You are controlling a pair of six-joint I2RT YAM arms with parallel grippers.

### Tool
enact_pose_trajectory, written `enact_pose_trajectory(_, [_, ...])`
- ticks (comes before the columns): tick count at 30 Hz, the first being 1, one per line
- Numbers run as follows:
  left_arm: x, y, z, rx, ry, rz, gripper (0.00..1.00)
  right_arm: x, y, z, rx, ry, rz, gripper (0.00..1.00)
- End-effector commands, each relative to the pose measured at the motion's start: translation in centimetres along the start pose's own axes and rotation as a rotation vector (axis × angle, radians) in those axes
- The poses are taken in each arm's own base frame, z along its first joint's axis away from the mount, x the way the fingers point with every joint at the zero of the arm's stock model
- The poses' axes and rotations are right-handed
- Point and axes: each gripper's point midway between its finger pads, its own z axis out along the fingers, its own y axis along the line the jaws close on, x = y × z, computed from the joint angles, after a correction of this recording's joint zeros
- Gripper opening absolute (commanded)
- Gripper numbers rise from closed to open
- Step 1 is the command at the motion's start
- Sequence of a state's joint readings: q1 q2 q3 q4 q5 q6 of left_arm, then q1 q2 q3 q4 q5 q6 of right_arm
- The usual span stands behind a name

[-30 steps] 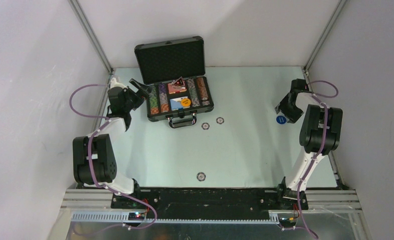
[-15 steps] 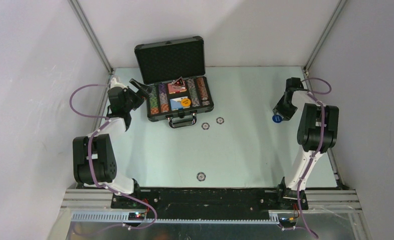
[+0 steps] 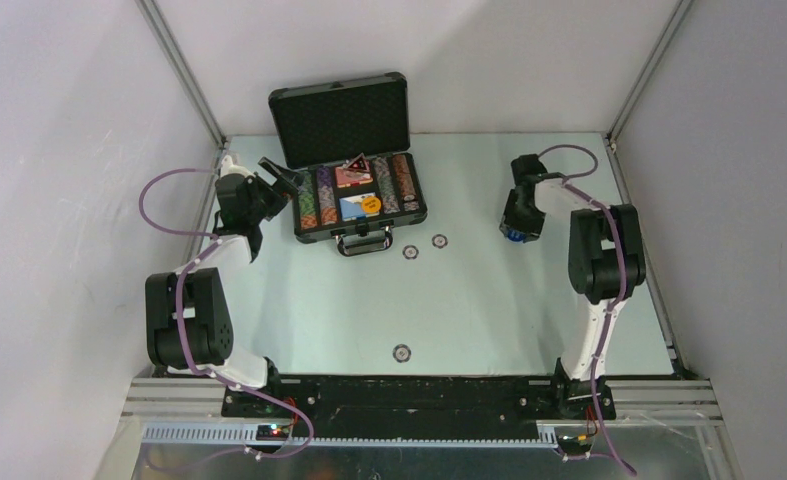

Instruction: Pack up texas hold em set

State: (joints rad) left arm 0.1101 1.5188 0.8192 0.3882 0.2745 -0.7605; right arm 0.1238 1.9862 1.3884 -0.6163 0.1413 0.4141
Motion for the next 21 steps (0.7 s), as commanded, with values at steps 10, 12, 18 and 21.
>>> enact_pose_trajectory(10, [-1.1,-1.1,0.1,0.043,-0.03,0.011,0.98,4.2,6.9,-1.1,-0.083,0.054,-0.2,0.49])
enact_pose_trajectory(12, [-1.1,-1.1,0.1,0.043,-0.031,0.012,0.98,3.1,6.5,-1.4,-0.061,0.009,-0.178,0.51])
enact_pose_trajectory(18, [-1.1,-1.1,0.1,0.043,-0.03,0.011,0.98,-3.4,3.6,-4.5,-0.052,-0.183,0.003,0.64])
enact_pose_trajectory(21, [-1.1,-1.1,0.1,0.044,-0.031,0.011,0.98,-5.5,2.3,-4.7,-0.044,-0.224,0.073,0.64])
